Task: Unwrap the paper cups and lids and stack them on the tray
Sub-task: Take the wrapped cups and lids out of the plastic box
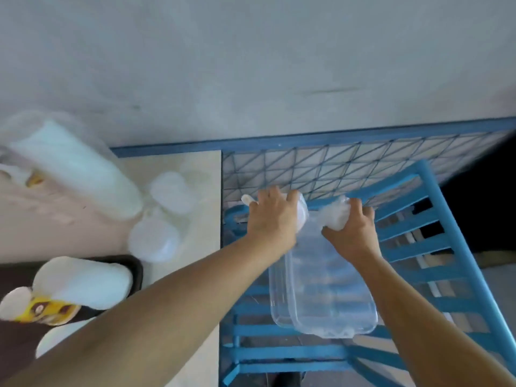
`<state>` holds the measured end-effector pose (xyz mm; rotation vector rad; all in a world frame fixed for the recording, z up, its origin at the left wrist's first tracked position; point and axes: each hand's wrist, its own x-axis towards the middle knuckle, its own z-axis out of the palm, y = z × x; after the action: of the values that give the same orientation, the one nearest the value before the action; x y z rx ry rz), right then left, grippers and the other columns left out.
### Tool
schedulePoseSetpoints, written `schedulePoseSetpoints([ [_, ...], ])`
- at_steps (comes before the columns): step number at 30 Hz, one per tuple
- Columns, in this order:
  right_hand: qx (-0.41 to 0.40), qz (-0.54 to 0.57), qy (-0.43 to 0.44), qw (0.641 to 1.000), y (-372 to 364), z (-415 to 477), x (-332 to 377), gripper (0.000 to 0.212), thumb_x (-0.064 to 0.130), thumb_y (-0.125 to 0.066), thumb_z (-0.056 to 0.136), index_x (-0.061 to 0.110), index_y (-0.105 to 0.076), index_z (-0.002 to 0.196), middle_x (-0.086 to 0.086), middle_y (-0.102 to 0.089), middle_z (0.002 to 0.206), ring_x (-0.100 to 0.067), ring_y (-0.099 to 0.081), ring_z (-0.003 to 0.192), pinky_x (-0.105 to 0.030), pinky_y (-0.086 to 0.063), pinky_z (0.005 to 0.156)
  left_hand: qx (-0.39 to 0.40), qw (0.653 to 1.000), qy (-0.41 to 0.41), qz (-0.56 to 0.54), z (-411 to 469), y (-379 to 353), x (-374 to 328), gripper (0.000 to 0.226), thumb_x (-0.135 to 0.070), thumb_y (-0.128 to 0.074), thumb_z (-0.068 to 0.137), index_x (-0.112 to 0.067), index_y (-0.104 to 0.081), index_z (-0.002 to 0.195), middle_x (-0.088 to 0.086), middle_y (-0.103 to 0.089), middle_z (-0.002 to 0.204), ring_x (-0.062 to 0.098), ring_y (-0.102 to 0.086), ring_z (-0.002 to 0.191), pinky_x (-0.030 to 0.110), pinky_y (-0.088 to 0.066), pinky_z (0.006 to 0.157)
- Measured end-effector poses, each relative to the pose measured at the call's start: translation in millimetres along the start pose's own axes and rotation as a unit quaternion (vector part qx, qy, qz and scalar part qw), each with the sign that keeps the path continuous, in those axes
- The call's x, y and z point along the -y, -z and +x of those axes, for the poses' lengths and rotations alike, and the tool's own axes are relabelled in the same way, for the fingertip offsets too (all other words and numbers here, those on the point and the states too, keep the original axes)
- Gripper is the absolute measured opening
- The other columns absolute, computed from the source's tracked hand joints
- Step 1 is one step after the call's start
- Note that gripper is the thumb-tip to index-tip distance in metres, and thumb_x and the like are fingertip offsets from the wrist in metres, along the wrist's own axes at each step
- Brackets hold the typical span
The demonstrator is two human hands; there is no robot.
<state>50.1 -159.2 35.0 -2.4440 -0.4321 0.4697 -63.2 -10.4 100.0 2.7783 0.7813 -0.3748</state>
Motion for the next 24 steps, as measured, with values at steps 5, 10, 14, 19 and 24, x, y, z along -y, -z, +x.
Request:
schedulePoseSetpoints([
  [5,0.049,0.011,0.095,0.994,-12.7,-6.1,107.2,0.081,0.021,-0.086,0.077,0.02,-0.04,0.144,-0.013,-0.038,0.138,-0.038,-0.052,0.112,-0.037,-0.044,0.081,0.012,0.994,0.099,-0.049,-47.3,37.1,75.0,0.106,-0.04,-0.093,0.07,-0.025,-0.03,0.154,0.014,-0.042,0.143,0.035,-0.043,0.13,0.045,-0.046,0.098],
  [10,0.108,0.006,0.181,0.978,-54.8,-23.9,188.1,0.08,0.021,-0.083,0.078,0.023,-0.038,0.144,-0.011,-0.039,0.135,-0.028,-0.048,0.1,-0.037,-0.048,0.076,0.037,0.981,0.162,-0.097,-82.2,36.7,133.2,0.105,-0.046,-0.089,0.07,-0.027,-0.027,0.152,0.012,-0.04,0.139,0.036,-0.042,0.128,0.044,-0.046,0.096],
  [14,0.177,-0.034,0.21,0.961,-90.9,-37.0,223.4,0.078,0.023,-0.081,0.079,0.026,-0.037,0.142,-0.007,-0.038,0.127,-0.025,-0.051,0.096,-0.035,-0.047,0.077,0.063,0.971,0.184,-0.136,-103.4,27.1,154.6,0.097,-0.043,-0.086,0.071,-0.025,-0.028,0.148,0.008,-0.04,0.127,0.033,-0.042,0.12,0.041,-0.05,0.089],
  [19,0.25,-0.127,0.223,0.934,-128.6,-44.3,244.3,0.085,0.026,-0.081,0.076,0.024,-0.031,0.145,-0.01,-0.037,0.127,-0.03,-0.057,0.097,-0.033,-0.048,0.071,0.1,0.96,0.213,-0.15,-126.0,6.4,170.9,0.092,-0.04,-0.084,0.072,-0.022,-0.029,0.144,0.006,-0.041,0.122,0.03,-0.043,0.118,0.038,-0.042,0.077],
  [24,0.262,-0.205,0.236,0.913,-150.2,-56.1,249.0,0.088,0.026,-0.081,0.074,0.025,-0.027,0.143,-0.008,-0.035,0.125,-0.033,-0.06,0.094,-0.04,-0.056,0.074,0.121,0.961,0.21,-0.134,-142.3,-12.7,182.2,0.093,-0.037,-0.082,0.073,-0.021,-0.026,0.145,0.007,-0.038,0.126,0.032,-0.045,0.118,0.046,-0.047,0.089],
])
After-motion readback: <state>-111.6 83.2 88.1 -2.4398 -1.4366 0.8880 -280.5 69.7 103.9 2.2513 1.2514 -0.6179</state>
